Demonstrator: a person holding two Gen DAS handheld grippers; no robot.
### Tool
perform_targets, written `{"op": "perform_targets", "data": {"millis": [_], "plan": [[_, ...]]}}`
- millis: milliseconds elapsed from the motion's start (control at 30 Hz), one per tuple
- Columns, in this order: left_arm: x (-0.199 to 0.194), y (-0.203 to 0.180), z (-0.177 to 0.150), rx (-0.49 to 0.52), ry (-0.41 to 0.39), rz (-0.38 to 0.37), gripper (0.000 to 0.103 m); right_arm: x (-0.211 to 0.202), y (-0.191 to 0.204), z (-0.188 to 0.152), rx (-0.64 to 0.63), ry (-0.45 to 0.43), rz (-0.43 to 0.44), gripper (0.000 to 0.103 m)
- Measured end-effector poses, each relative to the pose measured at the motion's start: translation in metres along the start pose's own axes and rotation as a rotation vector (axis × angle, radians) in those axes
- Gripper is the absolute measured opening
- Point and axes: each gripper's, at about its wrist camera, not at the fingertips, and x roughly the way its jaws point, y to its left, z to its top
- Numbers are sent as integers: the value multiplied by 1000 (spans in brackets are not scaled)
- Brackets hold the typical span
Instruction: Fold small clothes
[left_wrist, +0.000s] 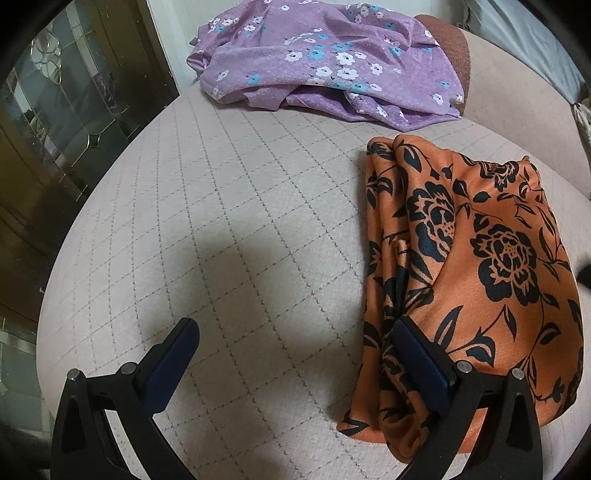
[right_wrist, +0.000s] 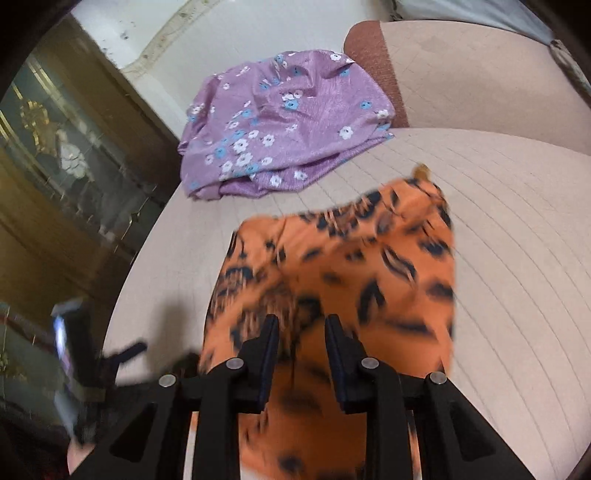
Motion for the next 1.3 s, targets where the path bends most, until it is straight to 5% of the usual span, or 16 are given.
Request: {"op": "perform_targets", "data": {"millis": [200,300,467,733,1000,1300], "plan": [[-1,-3,-6,26,-8,47,103,9,-12,-59,10,135,-24,30],[10,0,-14,64,31,140,103,3,-19,-82,43,70,-4,30],[17,18,-20,12,74,83,103,-1,-23,-97,52,103,-3,30],[-20,28,-11,-9,-86,67,103,-3,-12,-93,27,128,-42,29],[-56,22,6,-17,-280,-51,103,-35,-3,-80,42,49,42,29],[-66,-15,2,99,-323,-76,103,13,-3,-88,56,93,39,30]]}}
